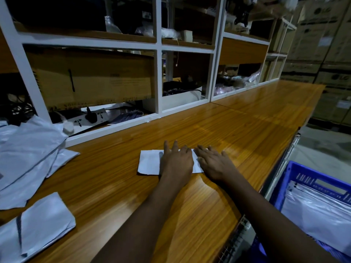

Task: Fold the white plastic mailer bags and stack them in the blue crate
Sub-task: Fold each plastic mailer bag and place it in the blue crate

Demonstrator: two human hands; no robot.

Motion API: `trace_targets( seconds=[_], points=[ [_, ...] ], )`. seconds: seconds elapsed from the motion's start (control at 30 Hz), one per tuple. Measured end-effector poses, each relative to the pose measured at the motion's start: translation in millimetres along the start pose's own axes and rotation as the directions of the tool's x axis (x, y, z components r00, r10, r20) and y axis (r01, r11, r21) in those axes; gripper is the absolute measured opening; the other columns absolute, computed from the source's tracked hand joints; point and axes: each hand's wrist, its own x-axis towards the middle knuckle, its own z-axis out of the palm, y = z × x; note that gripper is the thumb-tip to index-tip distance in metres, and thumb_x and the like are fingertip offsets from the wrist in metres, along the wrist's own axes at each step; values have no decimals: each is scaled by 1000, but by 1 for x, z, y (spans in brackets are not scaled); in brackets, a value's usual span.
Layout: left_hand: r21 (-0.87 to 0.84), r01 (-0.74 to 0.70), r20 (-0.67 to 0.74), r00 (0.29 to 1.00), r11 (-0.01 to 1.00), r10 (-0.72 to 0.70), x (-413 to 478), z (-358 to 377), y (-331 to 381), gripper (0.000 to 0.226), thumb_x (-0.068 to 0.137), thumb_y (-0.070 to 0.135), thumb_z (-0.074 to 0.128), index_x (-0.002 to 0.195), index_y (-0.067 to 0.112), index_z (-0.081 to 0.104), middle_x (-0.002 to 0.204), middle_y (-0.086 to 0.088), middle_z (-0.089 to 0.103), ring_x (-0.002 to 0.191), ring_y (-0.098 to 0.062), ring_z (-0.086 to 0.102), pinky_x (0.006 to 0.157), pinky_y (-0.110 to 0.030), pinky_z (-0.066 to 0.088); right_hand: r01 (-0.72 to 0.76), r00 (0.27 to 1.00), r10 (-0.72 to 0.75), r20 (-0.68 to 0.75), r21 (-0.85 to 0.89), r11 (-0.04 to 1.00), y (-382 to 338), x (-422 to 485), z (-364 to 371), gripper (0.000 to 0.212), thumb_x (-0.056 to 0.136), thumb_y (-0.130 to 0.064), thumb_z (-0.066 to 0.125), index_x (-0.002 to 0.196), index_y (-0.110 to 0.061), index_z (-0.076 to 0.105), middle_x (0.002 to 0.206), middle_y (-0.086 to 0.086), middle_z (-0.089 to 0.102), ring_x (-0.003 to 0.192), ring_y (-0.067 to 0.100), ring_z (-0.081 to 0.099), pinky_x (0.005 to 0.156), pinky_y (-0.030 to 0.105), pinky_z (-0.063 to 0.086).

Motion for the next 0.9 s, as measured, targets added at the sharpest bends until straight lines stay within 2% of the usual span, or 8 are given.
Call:
trace_targets(
  seconds=[0.13,0.3,0.47,0.63,0.8,0.9],
  points=[
    [51,-74,67,995,996,71,11,2,8,57,102,40,42,153,18,30,161,-7,27,149,-40,11,114,-68,-3,17,996,-10,85,-79,997,1,-3,-4,53,108,-38,17,159,-24,9,167,-6,0,153,27,2,115,60,16],
    [198,-97,125,989,975,73,20,7,-3,70,102,55,6,157,12,17,163,-9,19,150,-42,0,108,-69,-19,-19,991,34,126,-114,993,-1,-3,-7,54,108,-40,15,158,-24,6,166,-6,-6,153,31,-4,114,65,12],
    [235,-118,182,980,965,76,14,4,-12,63,105,46,11,157,10,11,165,-10,12,149,-44,-4,107,-71,-20,-62,986,74,151,-83,995,0,0,-5,56,107,-41,13,158,-25,-3,166,-8,-9,152,32,-7,112,71,8],
    [216,-56,187,982,975,15,7,5,-32,64,104,46,7,158,11,9,165,-7,12,150,-40,-7,105,-67,-25,-107,983,111,149,-35,994,-1,0,-7,56,106,-40,10,159,-26,-4,166,-9,-8,152,30,-9,113,71,4],
    [277,-74,174,984,958,25,-4,9,-45,64,104,47,8,158,12,10,165,-8,12,150,-42,-6,108,-70,-19,-98,984,103,148,-41,994,0,0,-5,56,106,-39,10,158,-25,-3,166,-8,-7,152,34,-8,110,74,5],
    [303,-61,182,983,951,5,-6,12,-53,65,104,47,7,158,11,11,165,-8,13,150,-41,-6,107,-70,-21,-113,980,118,159,-42,993,-1,0,-6,55,106,-38,10,158,-25,-2,166,-9,-7,151,35,-8,109,75,5]
  ],
)
